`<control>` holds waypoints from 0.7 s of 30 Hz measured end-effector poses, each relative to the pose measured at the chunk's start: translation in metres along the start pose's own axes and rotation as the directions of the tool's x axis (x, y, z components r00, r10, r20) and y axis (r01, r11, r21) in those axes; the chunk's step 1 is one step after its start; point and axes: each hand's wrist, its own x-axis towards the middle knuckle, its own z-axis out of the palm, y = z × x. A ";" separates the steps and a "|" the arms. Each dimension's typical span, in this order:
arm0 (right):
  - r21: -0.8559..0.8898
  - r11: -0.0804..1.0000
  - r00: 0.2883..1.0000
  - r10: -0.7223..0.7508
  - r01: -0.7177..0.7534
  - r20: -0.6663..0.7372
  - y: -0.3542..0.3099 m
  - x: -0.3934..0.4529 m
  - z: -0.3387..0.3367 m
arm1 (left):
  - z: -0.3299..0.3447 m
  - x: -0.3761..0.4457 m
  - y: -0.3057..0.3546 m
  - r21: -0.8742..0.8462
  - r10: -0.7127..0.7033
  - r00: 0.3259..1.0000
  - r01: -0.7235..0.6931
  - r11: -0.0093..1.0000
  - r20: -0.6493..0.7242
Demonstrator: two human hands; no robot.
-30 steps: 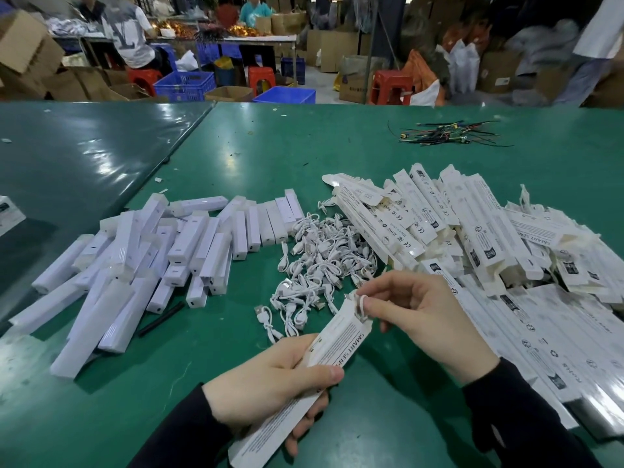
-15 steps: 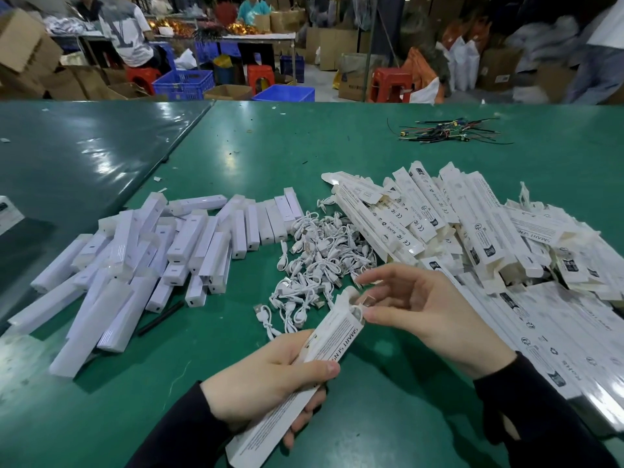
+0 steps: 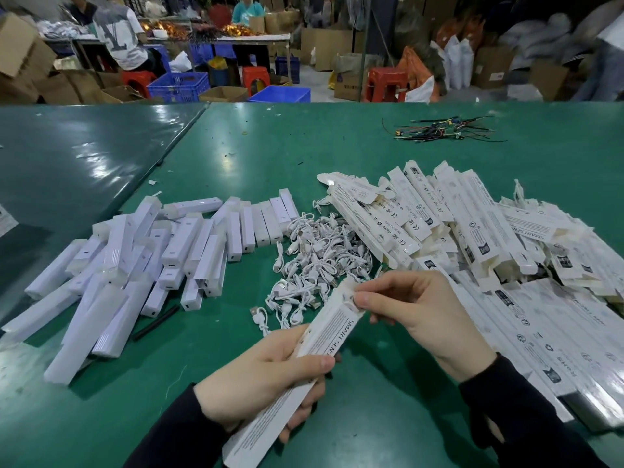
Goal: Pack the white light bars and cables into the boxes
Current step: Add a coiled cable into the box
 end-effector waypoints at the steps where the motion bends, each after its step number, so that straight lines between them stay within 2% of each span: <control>1: -0.028 0.999 1.000 -0.027 0.027 0.009 0.001 -0.001 0.001 | 0.000 0.000 0.000 0.007 0.006 1.000 -0.006 1.000 0.002; 5: -0.166 0.982 0.991 -0.073 0.092 0.115 0.003 -0.003 0.005 | -0.001 -0.001 0.001 -0.017 0.045 0.999 -0.045 0.999 0.010; 7: -0.173 0.980 0.985 -0.074 0.101 0.155 0.002 -0.003 0.006 | -0.002 -0.001 0.001 -0.014 0.061 0.998 -0.061 0.998 -0.001; 10: -0.143 0.979 0.983 -0.130 0.148 0.129 -0.002 -0.004 0.007 | 0.000 0.000 -0.001 -0.041 0.083 0.996 -0.084 0.996 -0.011; 13: -0.205 0.965 0.979 -0.132 0.163 0.158 0.004 -0.005 0.011 | 0.002 0.002 0.000 -0.089 0.119 0.993 -0.120 0.989 -0.012; 18: 0.033 0.997 0.997 -0.073 0.072 0.014 0.013 -0.003 0.020 | 0.009 0.009 -0.002 -0.064 0.267 0.948 -0.281 0.958 -0.173; 21: 0.034 0.996 0.996 -0.085 0.084 0.026 0.015 -0.005 0.023 | 0.012 0.009 -0.001 -0.047 0.306 0.939 -0.317 0.947 -0.158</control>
